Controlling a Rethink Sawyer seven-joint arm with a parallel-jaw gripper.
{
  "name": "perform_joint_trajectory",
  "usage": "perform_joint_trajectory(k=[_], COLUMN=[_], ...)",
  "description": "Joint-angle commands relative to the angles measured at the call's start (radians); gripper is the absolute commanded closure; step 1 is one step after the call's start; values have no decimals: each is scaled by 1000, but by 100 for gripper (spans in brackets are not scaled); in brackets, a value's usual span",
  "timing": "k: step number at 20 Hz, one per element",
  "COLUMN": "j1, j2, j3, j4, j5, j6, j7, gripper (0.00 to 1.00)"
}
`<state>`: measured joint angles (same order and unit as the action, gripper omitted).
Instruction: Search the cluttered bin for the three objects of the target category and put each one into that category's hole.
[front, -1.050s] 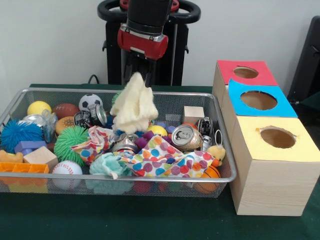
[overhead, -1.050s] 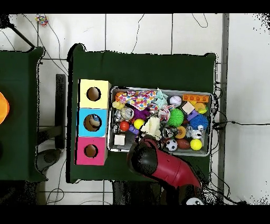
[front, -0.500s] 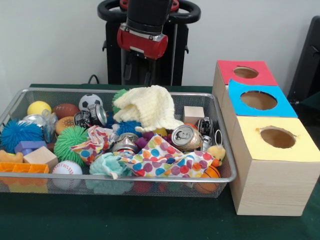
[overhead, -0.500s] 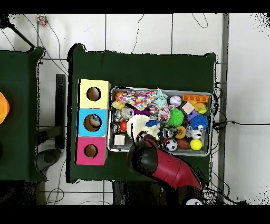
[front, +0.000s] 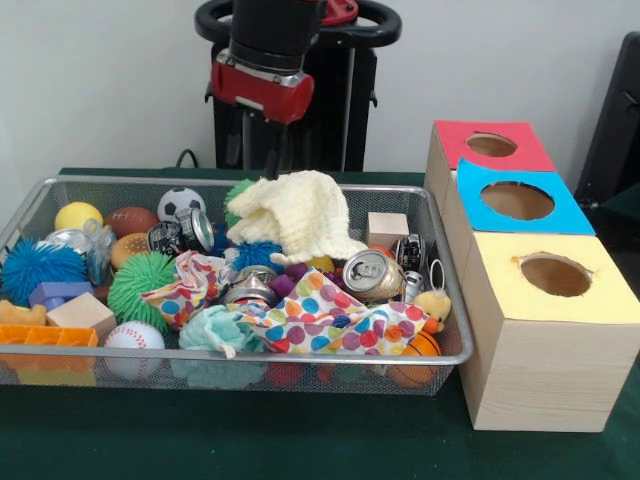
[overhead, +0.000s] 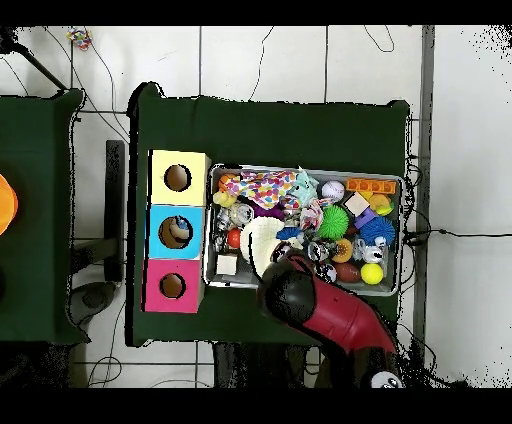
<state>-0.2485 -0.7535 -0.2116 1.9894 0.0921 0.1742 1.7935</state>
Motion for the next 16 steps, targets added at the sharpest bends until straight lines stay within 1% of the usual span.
perform_joint_trajectory(k=[1, 4, 8, 11, 16], j1=[-130, -185, -230, -251, -269], j2=[90, 111, 131, 146, 155], j3=[92, 135, 173, 191, 206], j4=[-153, -183, -222, -238, -231], j5=[-40, -65, -99, -120, -146], j6=[52, 47, 60, 60, 52], j7=[22, -12, -32, -31, -9], gripper=[0, 0, 0, 0, 0])
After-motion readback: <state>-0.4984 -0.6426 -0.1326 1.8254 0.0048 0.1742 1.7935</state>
